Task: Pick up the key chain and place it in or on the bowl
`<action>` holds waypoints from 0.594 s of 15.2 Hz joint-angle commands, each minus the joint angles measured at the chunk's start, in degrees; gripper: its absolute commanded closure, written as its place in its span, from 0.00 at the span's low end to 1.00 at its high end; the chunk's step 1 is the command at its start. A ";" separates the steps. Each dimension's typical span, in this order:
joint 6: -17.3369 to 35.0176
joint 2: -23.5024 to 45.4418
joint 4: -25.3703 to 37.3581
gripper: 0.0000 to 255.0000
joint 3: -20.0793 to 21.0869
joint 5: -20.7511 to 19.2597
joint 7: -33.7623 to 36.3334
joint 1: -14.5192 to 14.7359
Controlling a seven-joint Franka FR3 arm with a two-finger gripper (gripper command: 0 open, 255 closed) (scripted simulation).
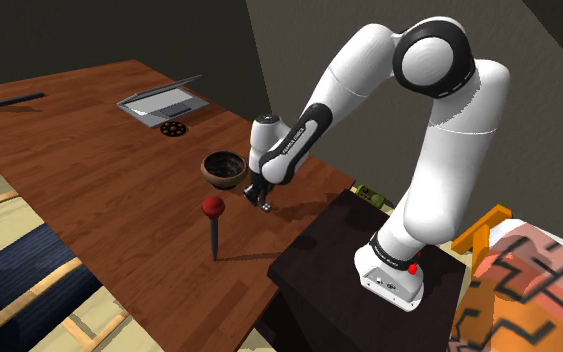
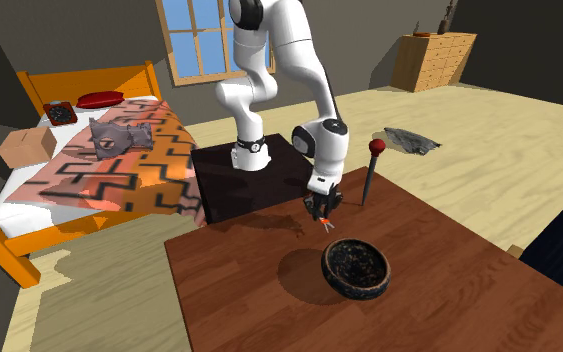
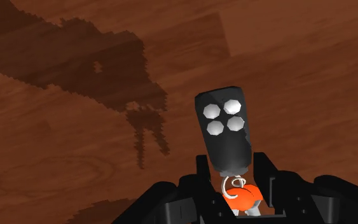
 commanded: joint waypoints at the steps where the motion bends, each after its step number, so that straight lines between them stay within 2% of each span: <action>1: -1.48 -1.83 -0.36 1.00 0.32 0.41 -0.21 -0.14; 9: -7.64 -8.50 -0.84 1.00 1.13 2.08 -1.37 -0.64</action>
